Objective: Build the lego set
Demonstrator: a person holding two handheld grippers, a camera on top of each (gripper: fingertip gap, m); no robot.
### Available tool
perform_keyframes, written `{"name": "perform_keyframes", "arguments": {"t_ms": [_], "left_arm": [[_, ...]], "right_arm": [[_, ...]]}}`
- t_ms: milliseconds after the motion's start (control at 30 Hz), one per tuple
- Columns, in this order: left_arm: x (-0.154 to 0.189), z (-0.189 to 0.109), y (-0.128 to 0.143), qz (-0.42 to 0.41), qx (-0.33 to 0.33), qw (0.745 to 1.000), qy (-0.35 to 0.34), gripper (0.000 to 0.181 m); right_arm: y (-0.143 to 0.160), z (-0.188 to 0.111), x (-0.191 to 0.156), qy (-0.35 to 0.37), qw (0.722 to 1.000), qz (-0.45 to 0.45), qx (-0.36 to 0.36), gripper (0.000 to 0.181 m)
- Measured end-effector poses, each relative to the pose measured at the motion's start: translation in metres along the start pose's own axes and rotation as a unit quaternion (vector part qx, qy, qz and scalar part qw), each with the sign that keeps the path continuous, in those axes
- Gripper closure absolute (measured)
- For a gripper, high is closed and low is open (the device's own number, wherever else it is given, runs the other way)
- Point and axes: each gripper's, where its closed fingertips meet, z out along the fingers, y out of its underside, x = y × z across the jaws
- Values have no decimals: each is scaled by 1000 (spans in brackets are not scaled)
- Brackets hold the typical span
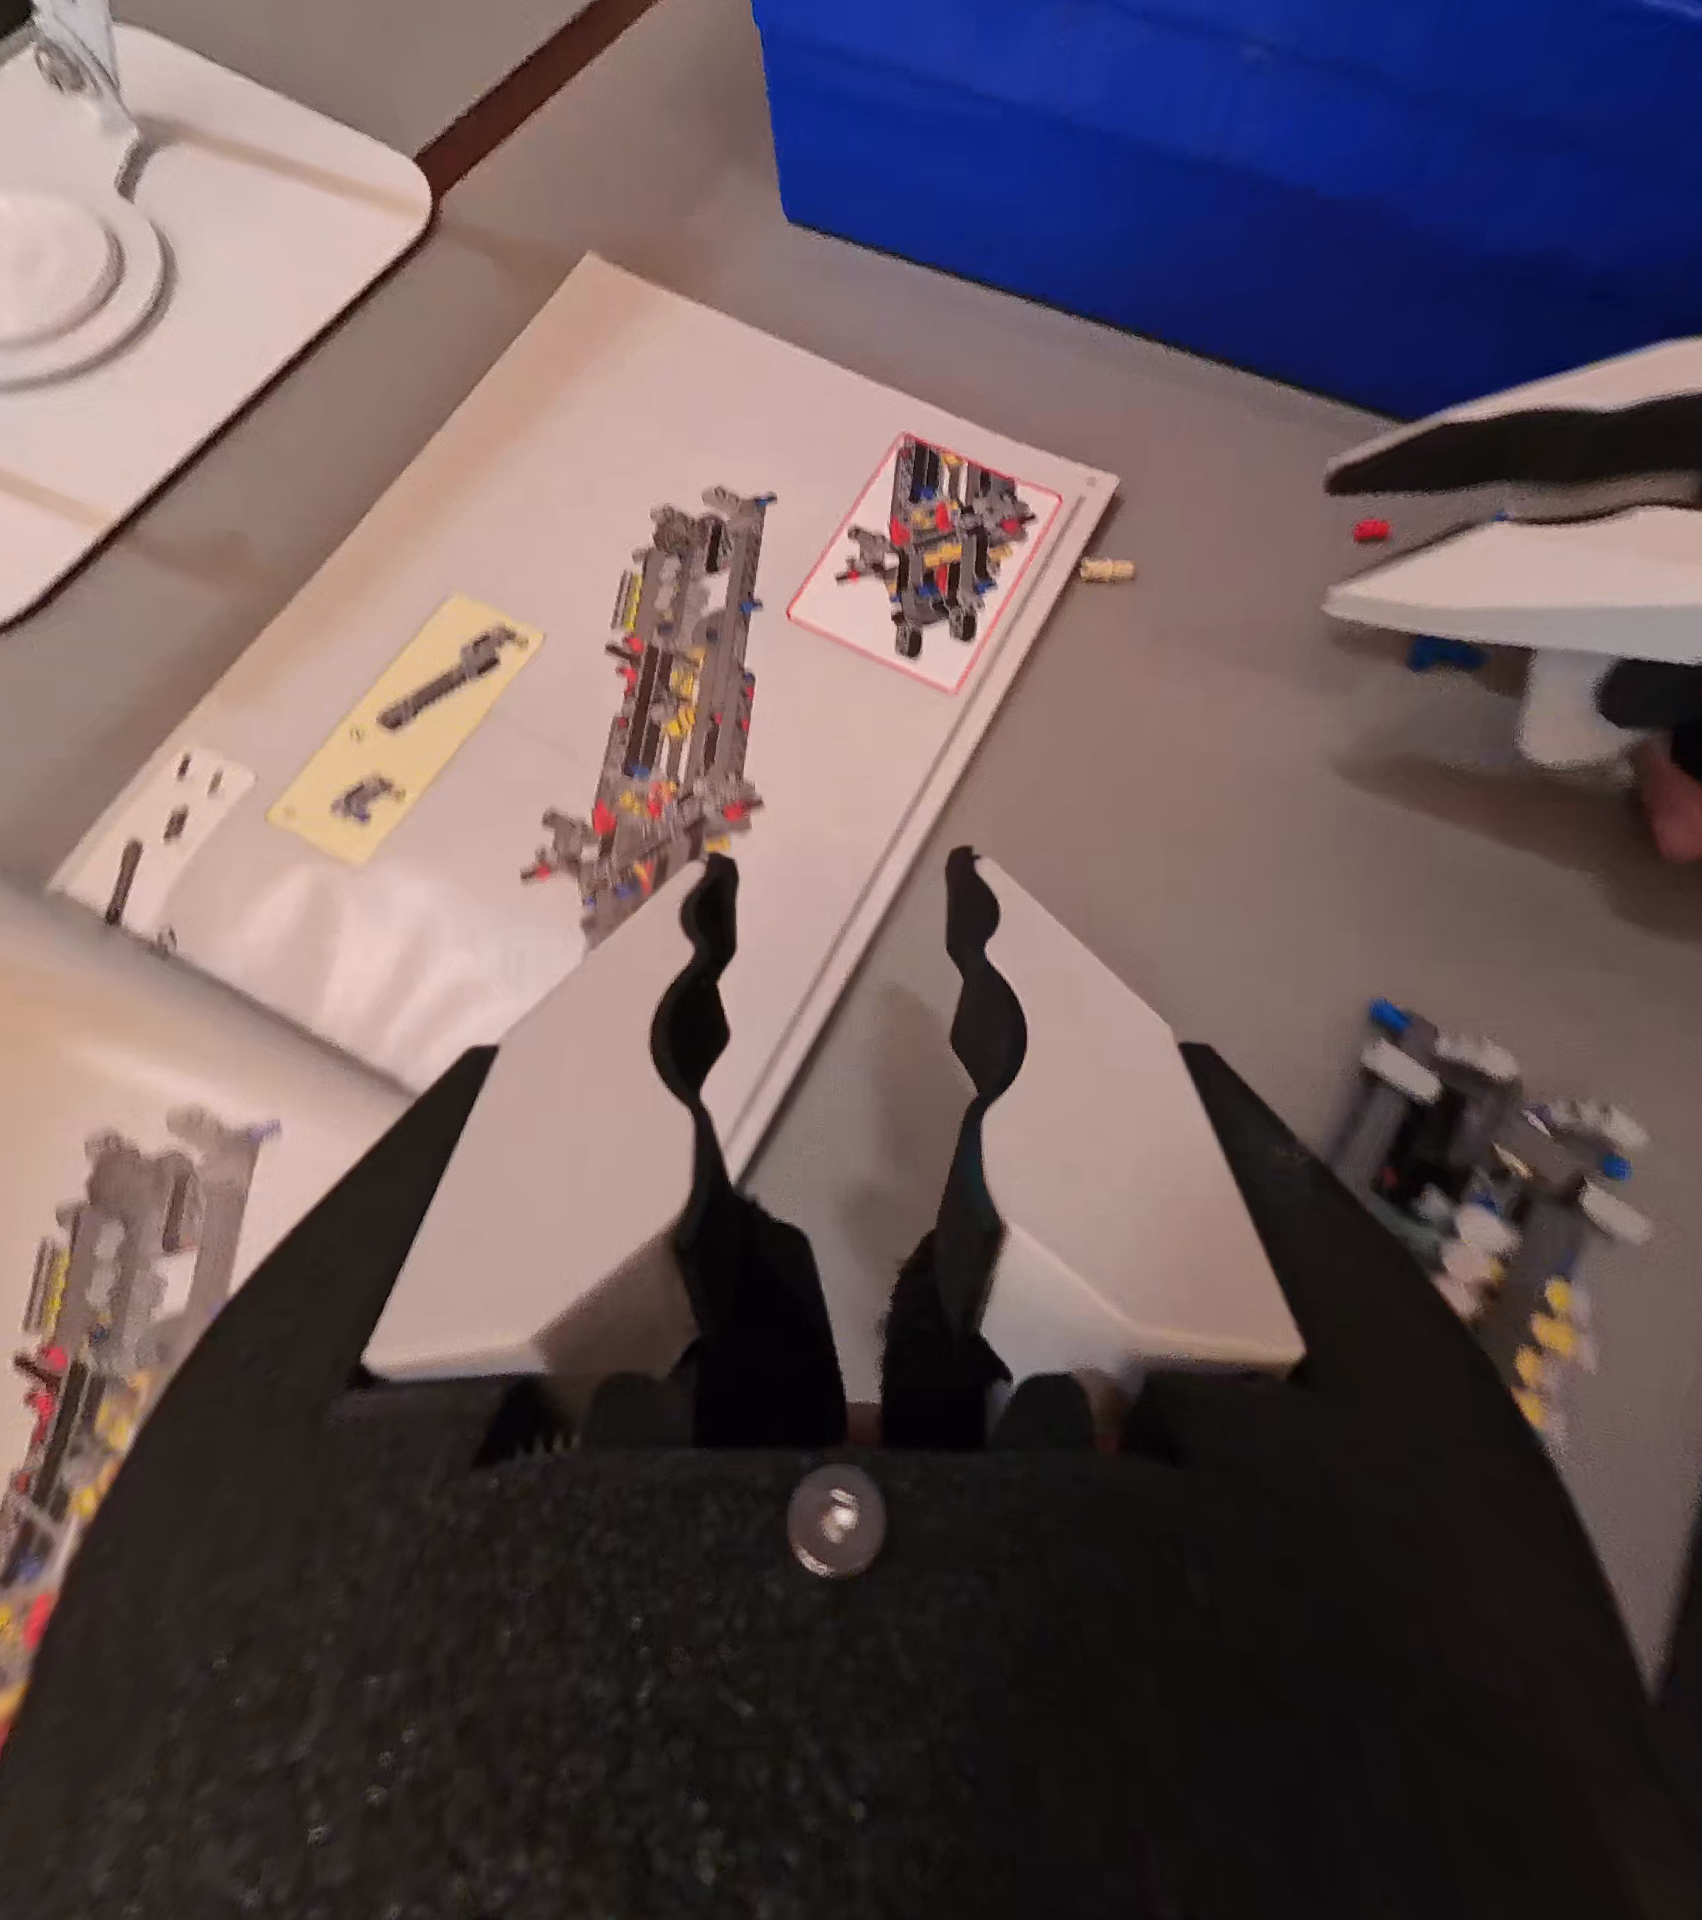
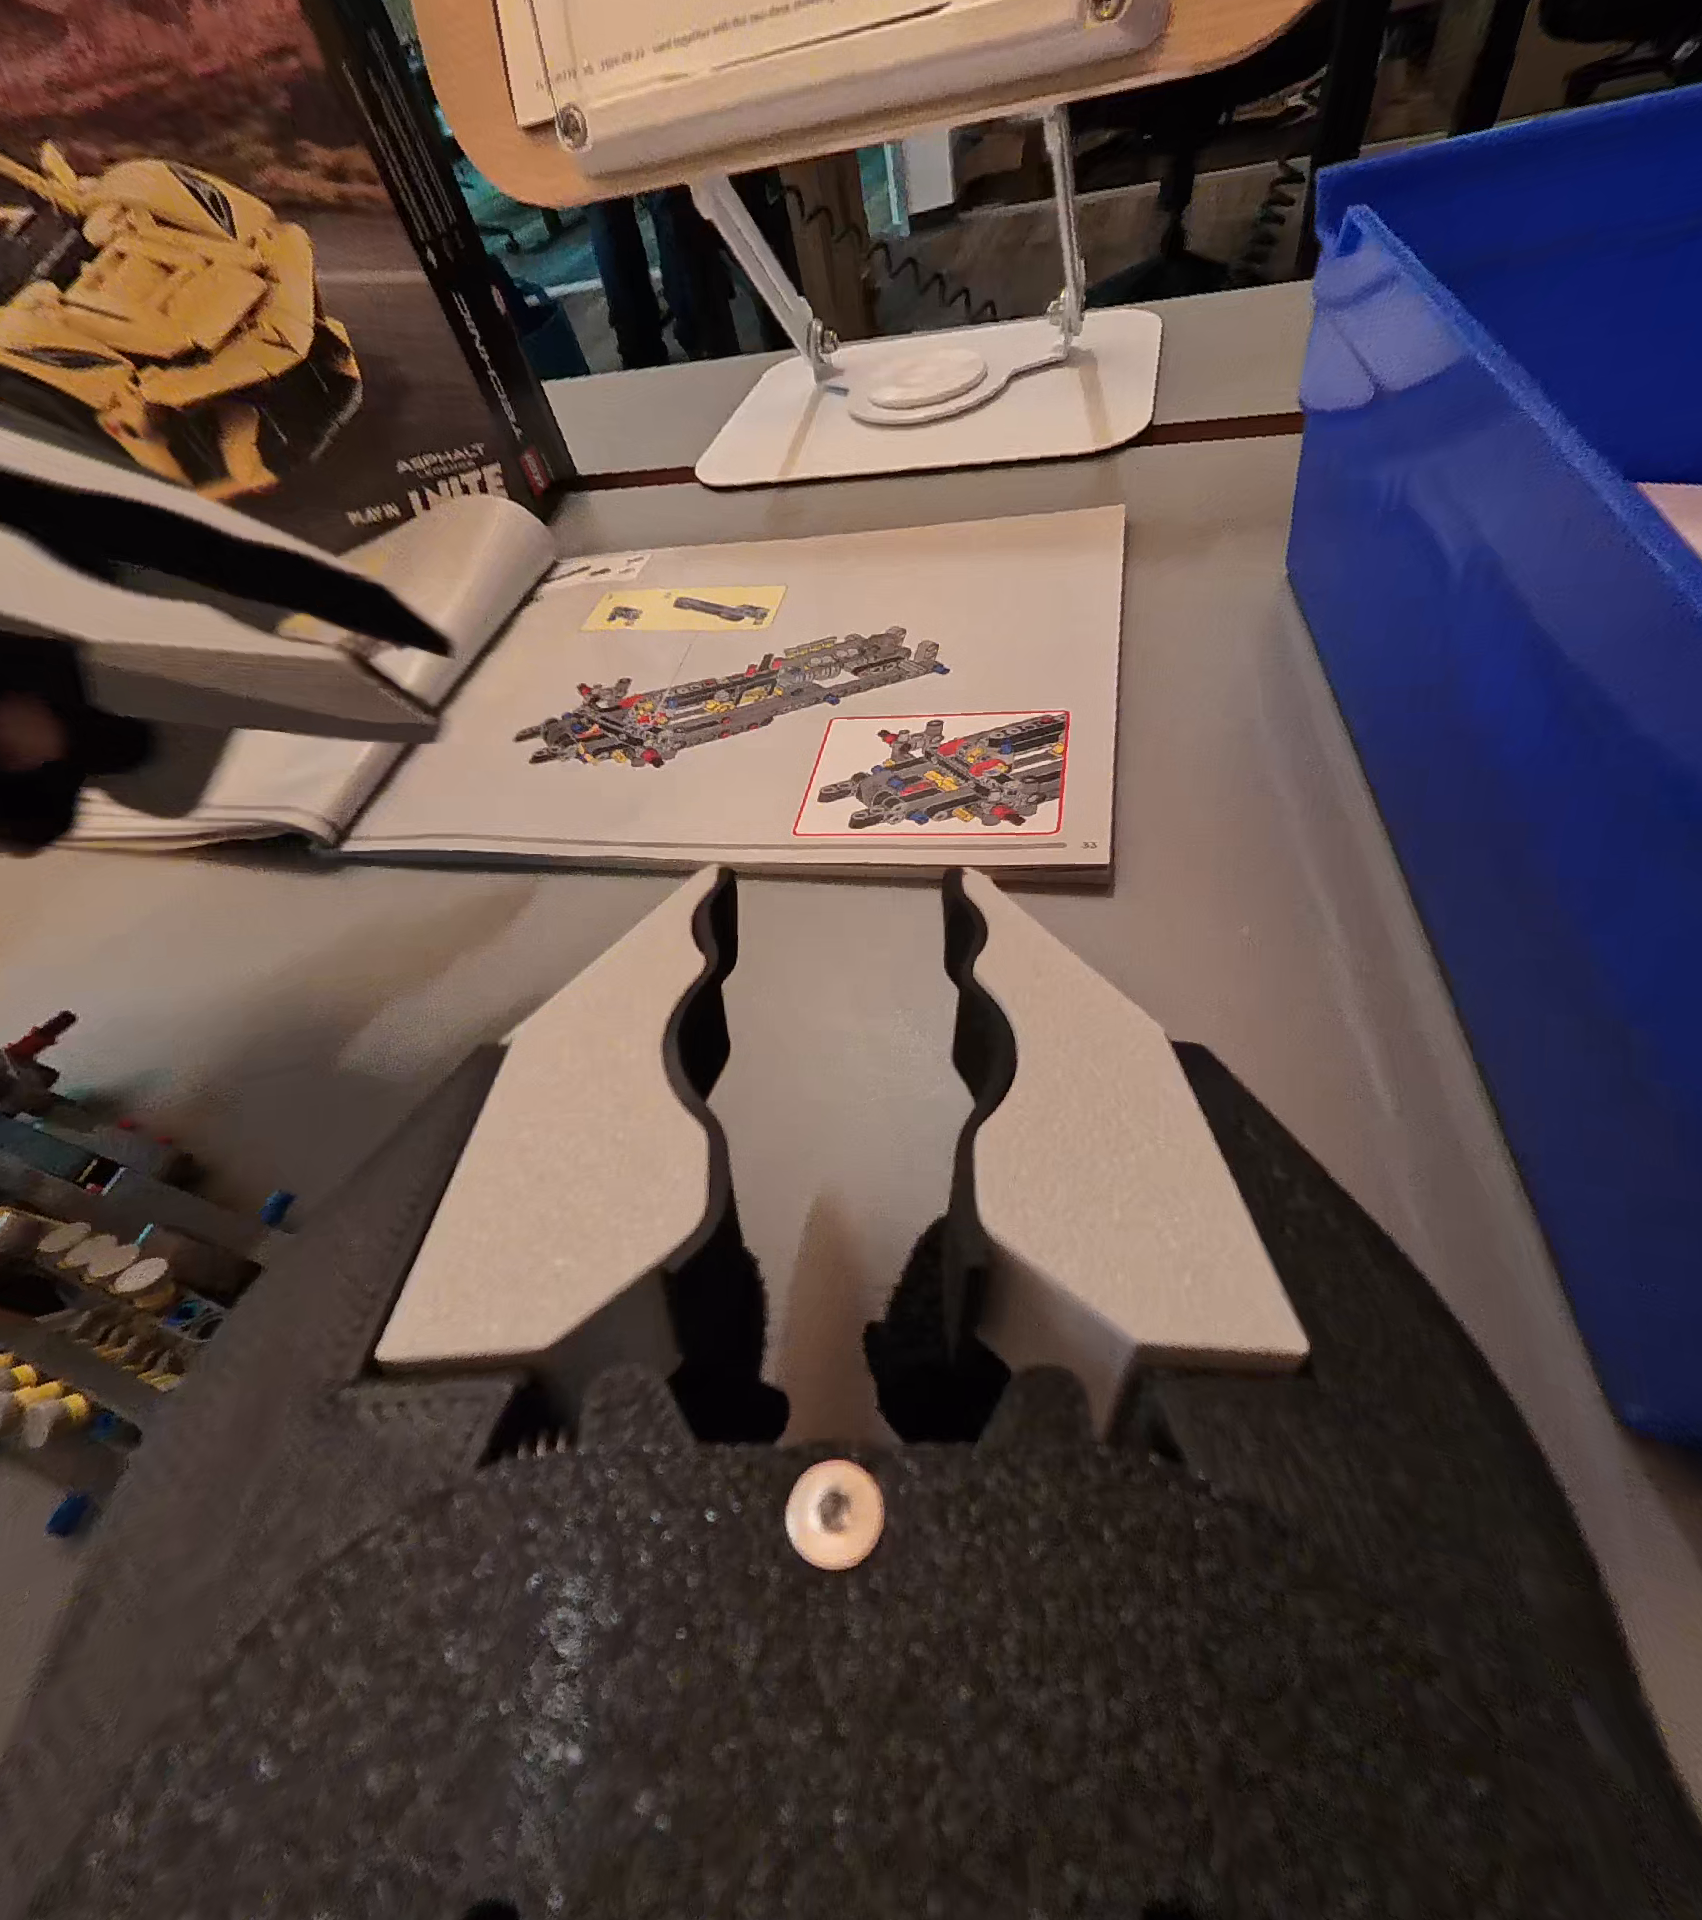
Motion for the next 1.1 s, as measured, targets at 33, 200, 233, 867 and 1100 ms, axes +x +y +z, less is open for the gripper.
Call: {"name": "perform_keyframes", "arguments": {"t_ms": [33,200,233,867,1100], "left_arm": [[2,-8,6,-1,-1,1000,7,142],[9,-34,18,67,25,997,9,146],[8,-37,17,83,36,996,4,149],[-26,-50,37,-52,102,991,70,154],[-33,-40,41,-20,86,995,43,154]], "right_arm": [[1,1,0,5,1000,-8,-4,142],[5,11,-5,9,999,-35,-31,140],[4,14,-6,8,999,-38,-34,138],[0,57,-8,13,990,-86,-114,138],[7,60,-8,8,987,-104,-121,138]]}}
